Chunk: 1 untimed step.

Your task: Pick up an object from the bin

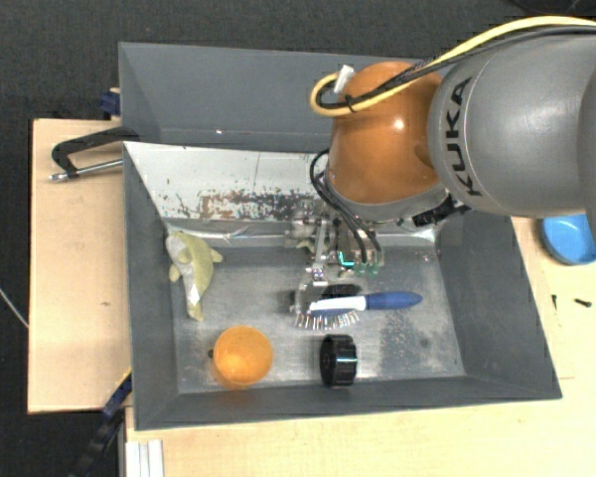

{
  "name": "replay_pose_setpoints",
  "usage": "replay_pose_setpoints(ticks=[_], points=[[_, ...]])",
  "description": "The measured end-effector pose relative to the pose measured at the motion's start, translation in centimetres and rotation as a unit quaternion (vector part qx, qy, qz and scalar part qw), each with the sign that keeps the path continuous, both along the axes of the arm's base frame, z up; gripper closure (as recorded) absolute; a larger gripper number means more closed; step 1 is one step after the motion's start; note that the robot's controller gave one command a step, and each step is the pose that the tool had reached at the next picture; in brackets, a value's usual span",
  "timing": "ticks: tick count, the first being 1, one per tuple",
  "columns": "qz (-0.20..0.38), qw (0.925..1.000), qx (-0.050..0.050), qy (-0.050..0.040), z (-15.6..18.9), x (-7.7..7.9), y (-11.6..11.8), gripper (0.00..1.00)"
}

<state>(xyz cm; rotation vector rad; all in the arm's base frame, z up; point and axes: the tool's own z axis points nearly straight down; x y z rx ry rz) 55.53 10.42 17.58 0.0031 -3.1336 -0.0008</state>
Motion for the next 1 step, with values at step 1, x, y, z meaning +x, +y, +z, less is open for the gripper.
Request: replay_pose_setpoints(ticks=[1], points=[[0.045, 0.9990, 0.002, -0.0065, -10.48, 0.49, -8.13, 0.00]])
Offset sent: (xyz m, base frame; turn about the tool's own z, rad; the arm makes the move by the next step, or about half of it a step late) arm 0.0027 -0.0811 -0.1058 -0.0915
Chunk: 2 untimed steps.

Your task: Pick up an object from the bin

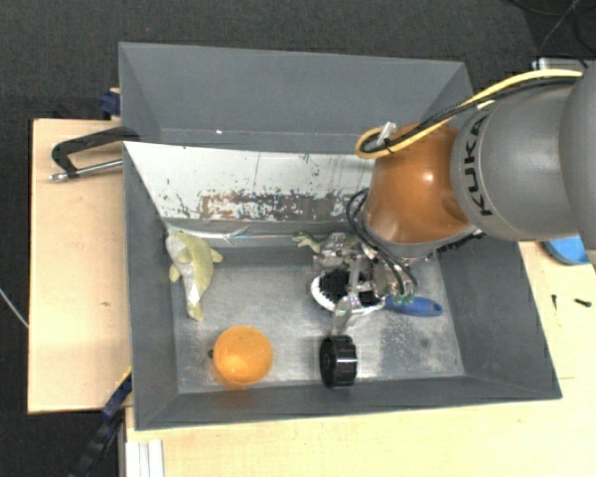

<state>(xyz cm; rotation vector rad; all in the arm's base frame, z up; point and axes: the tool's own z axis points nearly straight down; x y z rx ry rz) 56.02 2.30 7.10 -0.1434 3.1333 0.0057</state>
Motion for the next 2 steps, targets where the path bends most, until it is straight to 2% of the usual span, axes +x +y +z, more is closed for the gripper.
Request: replay_pose_setpoints(ticks=[1, 2], points=[[0.000, 1.0000, 0.000, -0.0052, 0.4, 0.3, 0.2, 1.00], [-0.028, 0.9996, -0.001, -0.0048, 11.8, 1.3, 0.3, 1.00]])
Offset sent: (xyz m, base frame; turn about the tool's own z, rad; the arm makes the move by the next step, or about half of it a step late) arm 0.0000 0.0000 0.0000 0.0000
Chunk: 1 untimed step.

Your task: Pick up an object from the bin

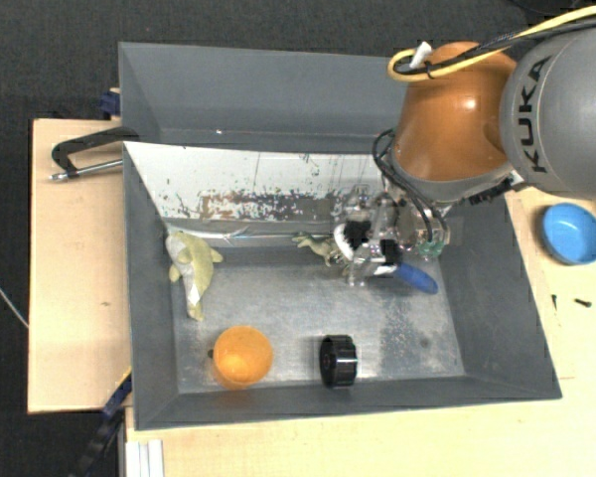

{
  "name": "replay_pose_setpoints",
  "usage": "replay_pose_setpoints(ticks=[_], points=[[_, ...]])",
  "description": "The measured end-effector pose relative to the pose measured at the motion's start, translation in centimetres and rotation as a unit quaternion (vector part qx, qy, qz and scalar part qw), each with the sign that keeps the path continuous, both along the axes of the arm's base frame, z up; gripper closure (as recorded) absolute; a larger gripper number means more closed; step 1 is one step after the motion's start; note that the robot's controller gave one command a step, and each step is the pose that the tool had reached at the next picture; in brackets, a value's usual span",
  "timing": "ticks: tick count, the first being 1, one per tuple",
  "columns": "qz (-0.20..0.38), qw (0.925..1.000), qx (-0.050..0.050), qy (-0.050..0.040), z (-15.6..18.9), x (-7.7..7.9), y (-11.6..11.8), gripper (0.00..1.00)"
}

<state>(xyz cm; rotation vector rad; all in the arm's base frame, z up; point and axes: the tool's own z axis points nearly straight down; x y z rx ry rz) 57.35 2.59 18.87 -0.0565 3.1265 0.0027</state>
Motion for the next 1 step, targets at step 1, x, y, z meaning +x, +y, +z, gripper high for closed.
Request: replay_pose_setpoints(ticks=[1], points=[[0.096, 0.9954, -0.002, 0.0021, 5.22, -0.91, -3.85, 1.00]])
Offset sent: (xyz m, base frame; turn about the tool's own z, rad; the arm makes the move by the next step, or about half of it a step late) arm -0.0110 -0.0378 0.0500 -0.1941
